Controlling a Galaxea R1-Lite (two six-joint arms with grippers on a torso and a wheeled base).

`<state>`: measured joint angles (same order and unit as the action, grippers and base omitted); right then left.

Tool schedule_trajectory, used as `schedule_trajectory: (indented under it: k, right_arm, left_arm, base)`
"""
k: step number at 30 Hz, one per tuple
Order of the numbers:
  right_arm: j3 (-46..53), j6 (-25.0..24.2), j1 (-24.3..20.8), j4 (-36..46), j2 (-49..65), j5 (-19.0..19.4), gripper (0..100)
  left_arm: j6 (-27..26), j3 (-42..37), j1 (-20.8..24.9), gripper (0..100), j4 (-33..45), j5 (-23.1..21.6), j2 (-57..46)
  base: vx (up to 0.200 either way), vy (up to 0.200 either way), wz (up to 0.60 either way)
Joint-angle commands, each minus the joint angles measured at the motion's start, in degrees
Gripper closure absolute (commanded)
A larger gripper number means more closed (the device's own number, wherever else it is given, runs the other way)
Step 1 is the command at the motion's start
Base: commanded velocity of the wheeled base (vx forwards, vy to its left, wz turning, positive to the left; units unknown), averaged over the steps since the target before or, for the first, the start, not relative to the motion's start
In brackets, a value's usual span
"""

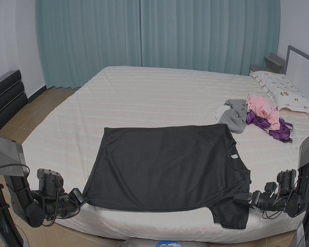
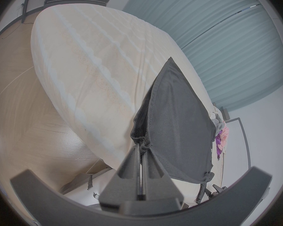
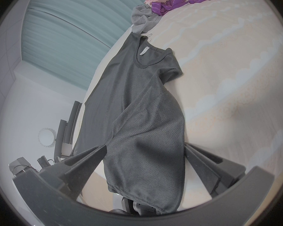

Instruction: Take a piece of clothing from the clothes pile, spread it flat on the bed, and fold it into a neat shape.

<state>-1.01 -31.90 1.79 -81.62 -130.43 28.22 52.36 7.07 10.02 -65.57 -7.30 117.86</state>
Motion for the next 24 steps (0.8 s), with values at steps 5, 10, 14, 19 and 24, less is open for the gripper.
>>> schedule_trajectory:
  k: [5,10,14,19,24]
  right_arm:
    - [1.01,0.09,0.23,-0.3,-0.35,-2.29,100]
    - [1.01,0.44,0.32,-0.12,-0.53,-6.07,100]
    - [1.01,0.53,0.32,0.49,0.44,-6.95,100]
    - [1.01,0.97,0.93,2.51,3.43,-6.86,100]
    - [1.01,5.89,3.04,9.55,8.43,-5.98,100]
  left_arm:
    - [0.02,-0.04,0.0,100,-0.08,0.01,0.0]
    - [0.02,-0.04,0.0,100,-0.08,0.01,0.0]
    - [0.02,-0.04,0.0,100,-0.08,0.01,-0.17]
    - [-0.06,-0.13,0.0,100,0.01,0.01,-0.52]
    - [-0.24,-0.22,-0.18,100,0.01,0.1,-0.96]
  base:
    - [0.0,0.0,0.0]
    - [0.0,0.0,0.0]
    - [0.0,0.0,0.0]
    - [0.0,0.0,0.0]
    - [0.0,0.0,0.0]
